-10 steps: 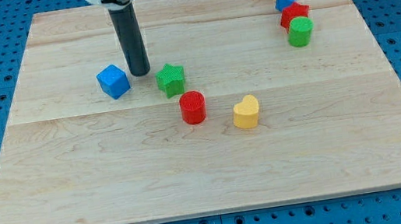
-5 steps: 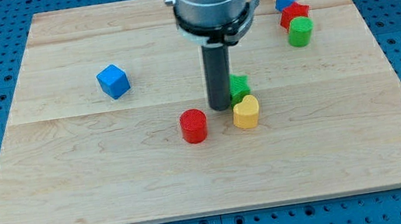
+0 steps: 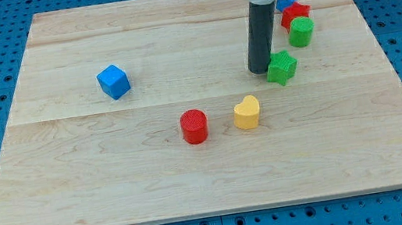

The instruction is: Move green star into the group of blocks

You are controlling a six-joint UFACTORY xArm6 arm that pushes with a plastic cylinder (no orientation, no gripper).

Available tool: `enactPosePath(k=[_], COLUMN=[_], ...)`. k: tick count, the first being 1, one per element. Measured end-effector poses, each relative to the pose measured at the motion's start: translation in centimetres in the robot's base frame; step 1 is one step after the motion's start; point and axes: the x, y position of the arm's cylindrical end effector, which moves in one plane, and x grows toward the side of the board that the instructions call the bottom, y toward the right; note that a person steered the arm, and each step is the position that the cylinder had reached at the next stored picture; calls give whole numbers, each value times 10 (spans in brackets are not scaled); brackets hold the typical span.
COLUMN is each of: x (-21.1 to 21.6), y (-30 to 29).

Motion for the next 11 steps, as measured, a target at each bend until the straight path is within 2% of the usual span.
enactPosePath(k=[2, 7, 8, 9, 10, 11], x=[16, 2, 43, 55, 39, 17], y=[13, 62, 66, 111, 136, 118])
